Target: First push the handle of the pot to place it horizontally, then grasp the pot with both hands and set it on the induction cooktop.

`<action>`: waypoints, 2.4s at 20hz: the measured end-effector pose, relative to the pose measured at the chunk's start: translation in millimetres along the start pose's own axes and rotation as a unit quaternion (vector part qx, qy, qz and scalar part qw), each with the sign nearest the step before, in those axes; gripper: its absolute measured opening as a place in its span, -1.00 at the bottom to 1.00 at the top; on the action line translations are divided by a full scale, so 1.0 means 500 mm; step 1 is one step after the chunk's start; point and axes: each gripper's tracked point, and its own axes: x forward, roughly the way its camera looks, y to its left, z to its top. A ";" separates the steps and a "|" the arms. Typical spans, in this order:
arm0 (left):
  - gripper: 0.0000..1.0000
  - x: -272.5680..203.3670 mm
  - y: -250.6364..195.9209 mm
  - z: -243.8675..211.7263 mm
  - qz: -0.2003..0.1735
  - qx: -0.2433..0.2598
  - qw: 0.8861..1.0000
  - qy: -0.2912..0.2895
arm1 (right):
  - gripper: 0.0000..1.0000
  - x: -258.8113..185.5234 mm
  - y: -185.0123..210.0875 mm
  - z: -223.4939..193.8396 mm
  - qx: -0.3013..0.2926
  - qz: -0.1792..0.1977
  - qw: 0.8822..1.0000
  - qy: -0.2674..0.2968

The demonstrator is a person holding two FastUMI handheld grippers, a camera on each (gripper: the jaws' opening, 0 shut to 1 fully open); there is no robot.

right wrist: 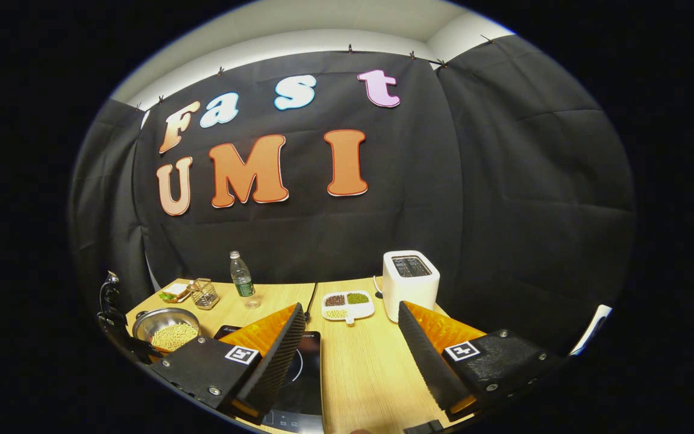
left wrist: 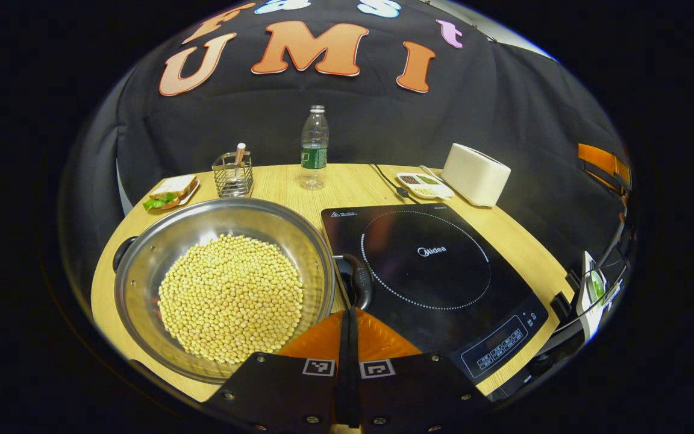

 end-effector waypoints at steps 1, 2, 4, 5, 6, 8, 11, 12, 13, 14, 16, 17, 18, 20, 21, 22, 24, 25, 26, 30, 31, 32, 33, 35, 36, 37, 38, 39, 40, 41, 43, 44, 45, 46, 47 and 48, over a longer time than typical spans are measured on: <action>-0.99 0.005 -0.002 0.003 -0.002 -0.001 1.000 -0.001 | 0.93 0.000 0.002 -0.003 0.000 0.000 1.000 0.002; -0.99 0.009 -0.002 0.006 -0.003 -0.001 1.000 -0.001 | 0.94 0.001 0.004 -0.005 -0.001 -0.001 1.000 0.003; -0.99 0.019 -0.003 0.010 -0.008 0.001 1.000 -0.002 | 0.94 0.002 0.007 -0.007 -0.004 -0.004 1.000 0.006; -0.99 0.023 -0.004 0.011 -0.012 0.000 1.000 -0.003 | 0.93 0.002 0.010 -0.005 -0.005 -0.005 1.000 0.006; -0.99 0.028 -0.004 0.014 -0.016 -0.002 1.000 -0.003 | 0.93 0.002 0.014 -0.007 -0.005 -0.006 1.000 0.006; -0.98 0.036 -0.005 0.018 -0.018 -0.004 1.000 -0.004 | 0.93 -0.001 0.021 -0.008 -0.006 -0.008 1.000 0.008; -0.97 0.040 -0.007 0.019 -0.026 -0.005 1.000 -0.001 | 0.94 -0.008 0.038 -0.006 -0.010 -0.011 1.000 0.011; -0.96 0.035 -0.004 0.019 -0.026 -0.005 1.000 0.000 | 0.94 -0.011 0.047 -0.005 -0.010 -0.011 1.000 0.011; -0.97 0.026 -0.002 0.020 -0.026 -0.004 1.000 -0.003 | 0.94 -0.014 0.058 -0.004 -0.011 -0.010 1.000 0.011; -0.96 0.014 0.004 0.025 -0.026 -0.002 1.000 -0.008 | 0.94 -0.017 0.070 -0.005 -0.012 -0.008 1.000 0.011; -0.96 -0.017 0.019 0.040 -0.026 0.004 0.999 -0.027 | 0.94 -0.023 0.102 -0.008 -0.014 -0.003 1.000 0.012; -0.96 -0.036 0.036 0.051 -0.021 0.009 0.999 -0.042 | 0.94 -0.024 0.118 -0.013 -0.015 0.000 1.000 0.014; -0.97 -0.058 0.065 0.065 -0.008 0.016 0.998 -0.057 | 0.94 -0.023 0.137 -0.016 -0.016 0.003 1.000 0.016; -0.97 -0.094 0.138 0.092 0.024 0.020 0.996 -0.088 | 0.94 -0.023 0.176 -0.028 -0.014 0.011 1.000 0.020; -0.97 -0.117 0.181 0.098 0.041 0.013 0.994 -0.098 | 0.94 -0.023 0.200 -0.035 -0.011 0.017 1.000 0.024; -0.97 -0.138 0.224 0.103 0.055 -0.003 0.993 -0.104 | 0.94 -0.022 0.225 -0.044 -0.008 0.024 0.999 0.028; -0.97 -0.190 0.307 0.099 0.080 -0.041 0.989 -0.116 | 0.94 -0.018 0.277 -0.060 -0.005 0.034 0.999 0.035; -0.97 -0.208 0.343 0.100 0.089 -0.058 0.987 -0.122 | 0.94 -0.014 0.299 -0.070 -0.005 0.034 0.999 0.038; -0.97 -0.224 0.376 0.099 0.096 -0.072 0.985 -0.126 | 0.94 -0.010 0.321 -0.082 -0.002 0.034 0.999 0.042; -0.87 -0.242 0.473 0.108 0.108 -0.101 0.978 -0.148 | 0.94 0.002 0.432 -0.144 0.010 0.042 0.996 0.076; -0.72 -0.239 0.489 0.111 0.109 -0.092 0.978 -0.155 | 0.94 0.009 0.456 -0.161 0.007 0.041 0.996 0.085; -0.22 -0.234 0.506 0.112 0.113 -0.082 0.978 -0.158 | 1.00 0.013 0.485 -0.181 0.003 0.045 0.995 0.094; -0.03 -0.225 0.515 0.106 0.110 -0.075 0.979 -0.156 | 0.94 0.015 0.512 -0.201 0.001 0.051 0.993 0.104; 0.37 -0.206 0.519 0.097 0.096 -0.070 0.982 -0.145 | 0.94 0.027 0.563 -0.240 0.002 0.062 0.990 0.126; 0.62 -0.195 0.520 0.099 0.086 -0.064 0.984 -0.143 | 0.94 0.036 0.579 -0.258 0.003 0.062 0.989 0.137; 0.71 -0.185 0.518 0.098 0.079 -0.057 0.985 -0.142 | 0.94 0.046 0.595 -0.272 0.003 0.064 0.988 0.144; 0.77 -0.177 0.527 0.097 0.083 -0.050 0.986 -0.139 | 0.94 0.055 0.612 -0.289 -0.001 0.065 0.986 0.150; 0.77 -0.164 0.545 0.093 0.095 -0.042 0.985 -0.135 | 0.94 0.064 0.624 -0.302 -0.006 0.064 0.986 0.156; 0.77 -0.159 0.565 0.094 0.107 -0.038 0.985 -0.132 | 0.94 0.073 0.635 -0.315 -0.011 0.065 0.985 0.162; 0.77 -0.152 0.575 0.091 0.111 -0.038 0.985 -0.129 | 0.94 0.081 0.643 -0.331 -0.016 0.063 0.983 0.171; 0.77 -0.132 0.589 0.079 0.110 -0.036 0.986 -0.116 | 0.94 0.099 0.656 -0.364 -0.023 0.059 0.980 0.191; 0.77 -0.121 0.597 0.067 0.111 -0.037 0.988 -0.104 | 0.94 0.105 0.663 -0.379 -0.024 0.058 0.977 0.202; 0.77 -0.111 0.605 0.059 0.113 -0.038 0.988 -0.094 | 0.94 0.111 0.669 -0.391 -0.024 0.057 0.976 0.211; 0.78 -0.105 0.613 0.053 0.115 -0.040 0.989 -0.087 | 0.95 0.116 0.674 -0.403 -0.027 0.056 0.974 0.217; 0.78 -0.098 0.619 0.053 0.114 -0.041 0.989 -0.085 | 0.95 0.121 0.677 -0.412 -0.031 0.055 0.973 0.222; 0.78 -0.089 0.626 0.053 0.116 -0.044 0.989 -0.086 | 0.95 0.123 0.678 -0.422 -0.034 0.055 0.972 0.227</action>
